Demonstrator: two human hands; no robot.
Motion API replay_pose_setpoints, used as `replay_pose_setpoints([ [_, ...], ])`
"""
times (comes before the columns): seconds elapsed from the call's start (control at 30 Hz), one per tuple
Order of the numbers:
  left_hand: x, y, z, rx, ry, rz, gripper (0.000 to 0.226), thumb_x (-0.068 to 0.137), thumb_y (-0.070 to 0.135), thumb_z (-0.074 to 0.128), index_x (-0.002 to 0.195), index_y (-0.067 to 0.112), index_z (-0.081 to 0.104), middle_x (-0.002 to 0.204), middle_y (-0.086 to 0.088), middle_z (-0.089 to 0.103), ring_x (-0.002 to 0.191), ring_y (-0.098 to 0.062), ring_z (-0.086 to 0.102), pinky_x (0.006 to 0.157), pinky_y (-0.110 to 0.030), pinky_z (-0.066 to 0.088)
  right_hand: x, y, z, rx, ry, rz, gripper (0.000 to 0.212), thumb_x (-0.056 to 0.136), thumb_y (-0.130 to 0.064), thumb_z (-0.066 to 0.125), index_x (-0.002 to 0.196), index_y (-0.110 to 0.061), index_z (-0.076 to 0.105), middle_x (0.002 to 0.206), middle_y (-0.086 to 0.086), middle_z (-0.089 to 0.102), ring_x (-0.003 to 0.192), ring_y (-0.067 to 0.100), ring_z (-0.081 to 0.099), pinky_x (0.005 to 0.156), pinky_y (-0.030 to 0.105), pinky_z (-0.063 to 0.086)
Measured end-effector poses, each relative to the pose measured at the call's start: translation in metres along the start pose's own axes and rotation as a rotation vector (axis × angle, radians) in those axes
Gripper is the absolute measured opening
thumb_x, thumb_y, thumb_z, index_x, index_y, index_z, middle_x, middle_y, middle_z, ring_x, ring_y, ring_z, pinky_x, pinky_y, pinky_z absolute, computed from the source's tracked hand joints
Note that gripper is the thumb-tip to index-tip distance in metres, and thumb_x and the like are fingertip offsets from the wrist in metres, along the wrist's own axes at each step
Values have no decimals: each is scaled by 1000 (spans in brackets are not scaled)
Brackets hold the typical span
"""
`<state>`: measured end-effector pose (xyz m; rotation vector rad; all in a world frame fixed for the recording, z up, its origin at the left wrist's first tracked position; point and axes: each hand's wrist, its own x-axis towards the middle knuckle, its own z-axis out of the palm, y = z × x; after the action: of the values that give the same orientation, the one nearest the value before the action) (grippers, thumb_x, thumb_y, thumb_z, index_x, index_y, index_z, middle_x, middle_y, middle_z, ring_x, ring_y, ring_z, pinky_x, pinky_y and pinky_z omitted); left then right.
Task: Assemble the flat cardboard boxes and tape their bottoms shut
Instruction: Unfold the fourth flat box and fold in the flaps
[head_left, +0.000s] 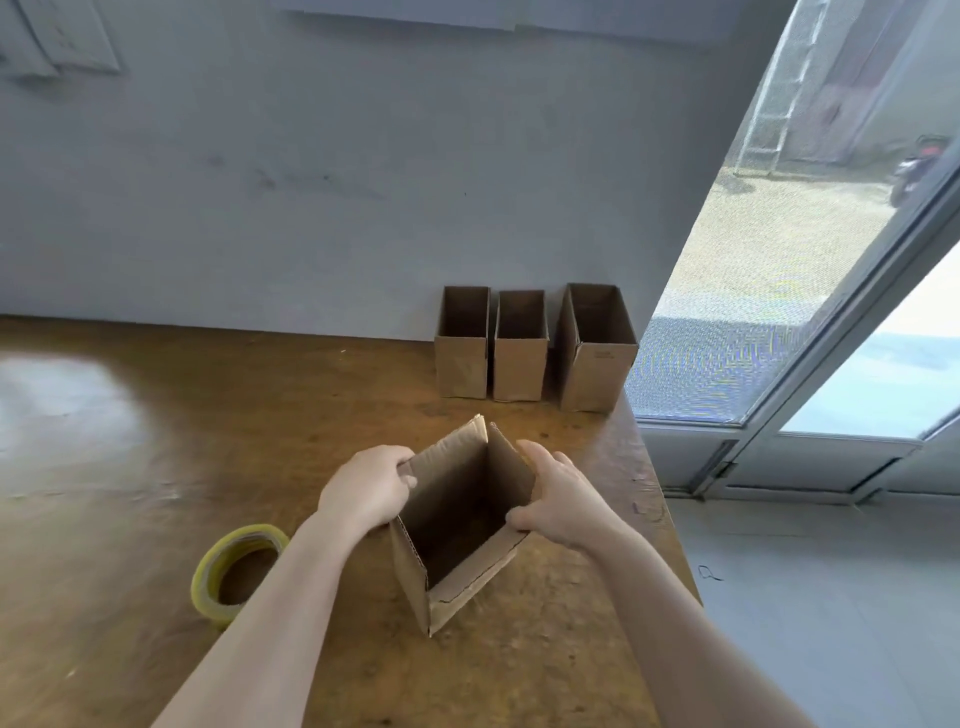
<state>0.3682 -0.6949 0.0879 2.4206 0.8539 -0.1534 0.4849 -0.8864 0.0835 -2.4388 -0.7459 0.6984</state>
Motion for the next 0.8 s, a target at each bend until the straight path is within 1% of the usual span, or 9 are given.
replay_pose_setpoints([
  [0.07,2,0,-2,16,13,4,11,96,22,56,87,25,62,81,4,65,72,-17,63,65,-33,50,-1,-2,1,-17,-12,-112,93,76,-17,72,152,-36,21,154,-1,30,140,23,30,109,38,38],
  [0.13,5,-1,-3,6,24,1,11,95,22,57,86,24,63,83,3,66,76,-17,63,66,-34,49,-1,-2,1,-71,-36,-159,86,78,-15,69,150,-38,27,159,-5,24,147,19,19,116,41,29],
  [0.23,8,-3,-4,-54,43,-10,12,94,22,60,83,25,64,82,2,67,77,-16,62,68,-35,49,-1,-1,0,-166,-67,-199,64,82,-15,62,140,-40,48,161,-9,21,149,13,10,118,46,23],
  [0.33,10,-5,-3,-100,66,-8,9,93,22,62,85,26,65,80,5,66,76,-12,60,62,-29,43,-2,-3,3,-287,-106,-279,43,87,-16,54,126,-31,64,156,-12,32,149,11,13,116,42,28],
  [0.4,9,-4,-3,-110,77,-2,9,92,21,62,85,25,66,80,5,66,75,-12,60,61,-28,42,0,-4,5,-361,-144,-312,36,89,-18,48,118,-26,69,155,-12,35,148,9,17,115,40,29],
  [0.5,9,-4,-2,-160,113,-18,7,91,21,64,85,23,67,83,3,67,77,-12,61,62,-28,43,4,-3,5,-362,-165,-304,37,92,-26,43,118,-30,70,156,-12,33,146,7,20,115,40,29],
  [0.63,3,-8,2,-312,184,-8,7,89,30,69,87,23,68,87,8,68,85,-8,61,62,-22,41,7,-2,7,-336,-150,-302,29,96,-35,44,96,-28,73,153,-10,38,145,10,25,112,41,34],
  [0.73,-6,-13,7,-582,175,-25,26,96,41,55,92,21,71,93,9,69,93,-9,61,78,-26,44,5,-4,7,-286,-137,-300,38,97,-36,46,61,-37,58,152,-7,40,144,10,27,110,38,36],
  [0.8,-14,-20,11,-900,173,-97,32,104,31,41,101,18,70,101,2,71,102,-15,61,93,-35,44,3,-6,5,-254,-133,-298,42,98,-35,47,56,-39,51,153,-7,40,144,10,27,111,36,34],
])
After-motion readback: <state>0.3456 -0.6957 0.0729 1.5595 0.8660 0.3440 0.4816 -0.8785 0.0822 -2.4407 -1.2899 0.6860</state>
